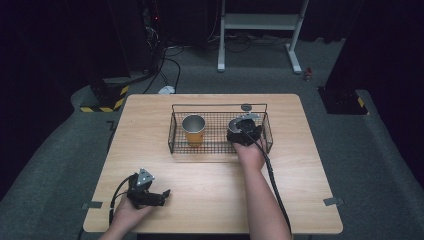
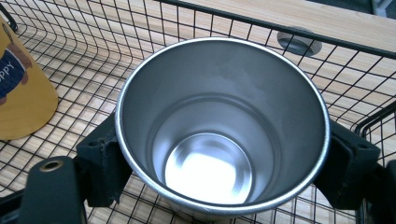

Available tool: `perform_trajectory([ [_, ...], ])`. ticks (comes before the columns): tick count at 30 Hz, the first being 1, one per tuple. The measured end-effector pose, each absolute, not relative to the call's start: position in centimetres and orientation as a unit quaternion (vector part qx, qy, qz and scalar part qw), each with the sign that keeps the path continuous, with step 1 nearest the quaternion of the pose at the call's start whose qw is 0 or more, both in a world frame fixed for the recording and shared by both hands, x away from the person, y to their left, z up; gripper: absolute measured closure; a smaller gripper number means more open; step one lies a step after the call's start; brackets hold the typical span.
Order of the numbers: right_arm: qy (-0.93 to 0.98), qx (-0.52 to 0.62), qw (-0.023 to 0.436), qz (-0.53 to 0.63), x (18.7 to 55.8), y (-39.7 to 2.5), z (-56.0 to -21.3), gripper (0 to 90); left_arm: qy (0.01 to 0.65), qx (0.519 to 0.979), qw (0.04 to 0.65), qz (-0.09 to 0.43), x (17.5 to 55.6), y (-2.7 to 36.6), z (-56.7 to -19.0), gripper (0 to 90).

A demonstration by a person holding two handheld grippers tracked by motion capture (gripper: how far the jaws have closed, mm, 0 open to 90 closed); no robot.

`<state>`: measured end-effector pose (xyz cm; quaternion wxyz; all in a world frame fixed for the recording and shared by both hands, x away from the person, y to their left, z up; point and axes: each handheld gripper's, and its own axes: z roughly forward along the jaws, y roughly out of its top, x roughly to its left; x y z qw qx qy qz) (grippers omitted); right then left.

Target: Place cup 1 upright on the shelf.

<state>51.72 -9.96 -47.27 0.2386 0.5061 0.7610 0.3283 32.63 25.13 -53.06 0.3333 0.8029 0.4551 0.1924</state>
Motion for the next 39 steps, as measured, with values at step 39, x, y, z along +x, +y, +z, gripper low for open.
perform_trajectory([
  [39, 0.731, 0.477, 0.269, 0.407, 47.0, -10.9, -42.6, 11.3, 0.455, 0.803, 0.332, 0.195, 32.7, 25.1, -53.1, 0.1],
])
